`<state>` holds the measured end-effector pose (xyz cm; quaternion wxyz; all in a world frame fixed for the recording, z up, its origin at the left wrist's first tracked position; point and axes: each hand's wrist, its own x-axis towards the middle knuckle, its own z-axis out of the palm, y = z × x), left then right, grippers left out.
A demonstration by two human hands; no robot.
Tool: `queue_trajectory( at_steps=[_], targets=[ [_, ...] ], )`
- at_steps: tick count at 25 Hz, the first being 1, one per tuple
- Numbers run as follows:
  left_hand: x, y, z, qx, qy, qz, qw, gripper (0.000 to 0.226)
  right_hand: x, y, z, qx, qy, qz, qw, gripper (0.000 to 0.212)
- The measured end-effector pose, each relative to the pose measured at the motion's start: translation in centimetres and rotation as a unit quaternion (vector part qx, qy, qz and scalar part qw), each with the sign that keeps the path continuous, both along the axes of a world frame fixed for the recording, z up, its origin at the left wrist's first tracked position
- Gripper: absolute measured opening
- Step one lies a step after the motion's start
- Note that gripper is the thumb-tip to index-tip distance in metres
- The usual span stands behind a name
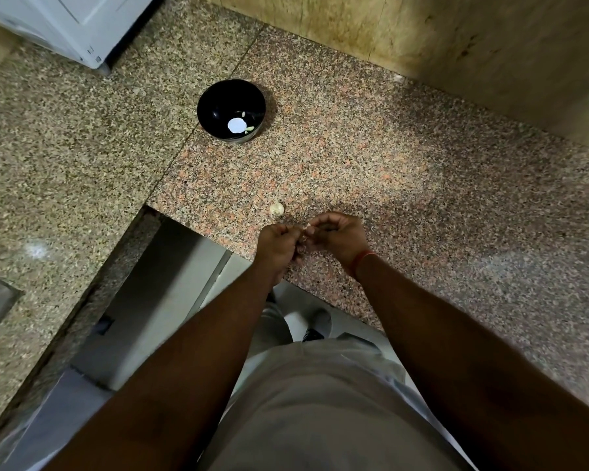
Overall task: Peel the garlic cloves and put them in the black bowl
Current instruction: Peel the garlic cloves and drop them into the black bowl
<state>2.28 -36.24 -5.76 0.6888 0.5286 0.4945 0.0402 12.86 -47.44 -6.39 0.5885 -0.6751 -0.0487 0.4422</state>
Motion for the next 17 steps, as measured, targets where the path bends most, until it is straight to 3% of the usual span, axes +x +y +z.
queue_trajectory(
  at_steps=[4,7,12,17],
  targets=[
    [-0.4,0.3,-0.5,0.047,0.027,-0.014,0.998,0.024,0.2,0.1,-0.1,0.026,0.048,-0.045,0.997,0.014],
    [-0.2,1.0,-1.8,0.147,0.072,-0.051,0.985,0.024,0.4,0.0,-0.2,0.035,0.097,-0.062,0.993,0.010],
    [-0.1,1.3,-1.8,0.363,0.098,-0.135,0.917,0.024,0.1,0.0,-0.8,0.035,0.154,-0.051,0.986,0.011],
    [-0.3,1.2,-2.2,0.346,0.030,-0.093,0.933,0.008,0.0,0.2,-1.0,0.015,0.157,-0.025,0.987,0.009]
  ],
)
